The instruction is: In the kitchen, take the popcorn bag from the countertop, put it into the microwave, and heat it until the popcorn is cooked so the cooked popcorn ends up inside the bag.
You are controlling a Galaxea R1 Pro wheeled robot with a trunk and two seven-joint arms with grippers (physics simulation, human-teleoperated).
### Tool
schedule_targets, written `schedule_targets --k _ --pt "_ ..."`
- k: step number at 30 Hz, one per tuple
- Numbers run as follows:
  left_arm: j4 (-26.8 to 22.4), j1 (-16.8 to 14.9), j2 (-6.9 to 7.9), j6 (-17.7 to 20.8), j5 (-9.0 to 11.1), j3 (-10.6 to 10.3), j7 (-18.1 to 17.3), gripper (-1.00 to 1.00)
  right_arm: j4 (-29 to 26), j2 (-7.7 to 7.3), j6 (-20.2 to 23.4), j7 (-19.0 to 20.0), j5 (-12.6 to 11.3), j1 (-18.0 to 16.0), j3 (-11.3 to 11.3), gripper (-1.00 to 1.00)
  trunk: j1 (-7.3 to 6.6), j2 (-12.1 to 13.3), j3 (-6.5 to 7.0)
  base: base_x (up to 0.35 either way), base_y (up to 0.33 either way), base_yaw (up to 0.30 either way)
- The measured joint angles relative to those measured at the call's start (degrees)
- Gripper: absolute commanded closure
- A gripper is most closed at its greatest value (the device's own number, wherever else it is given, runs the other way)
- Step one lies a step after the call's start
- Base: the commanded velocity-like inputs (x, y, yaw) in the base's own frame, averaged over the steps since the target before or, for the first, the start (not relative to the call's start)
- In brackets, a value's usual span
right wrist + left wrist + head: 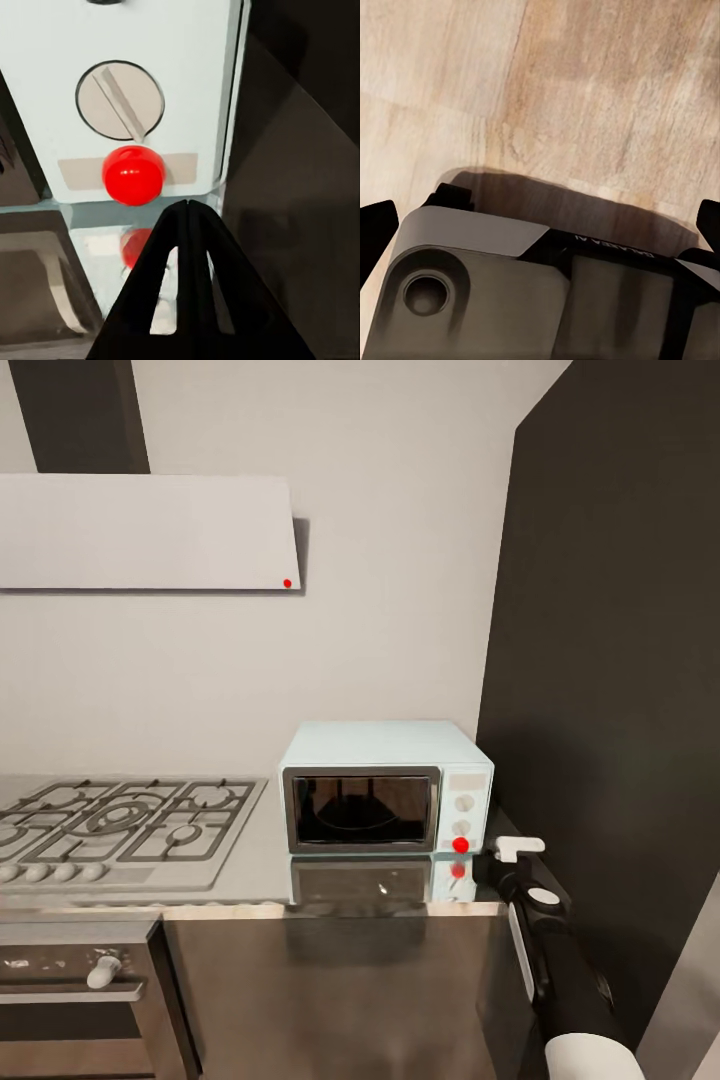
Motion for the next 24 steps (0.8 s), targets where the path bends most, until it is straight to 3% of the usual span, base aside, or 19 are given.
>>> schedule_targets --k 17,24 --pt "-0.05 0.00 -0.04 -0.09 -0.09 -0.01 0.00 -1.00 0.61 0.50 -0.05 0.12 -0.29 0.02 0.63 1.00 0.00 0.00 0.00 0.000 0.000 0.000" --pt "-0.03 0.00 0.04 -0.08 0.08 0.00 0.00 -1.00 0.66 0.55 -0.03 0.08 -0.39 0.02 0.63 1.00 -0.01 -0.01 0.00 0.111 0.000 0.000"
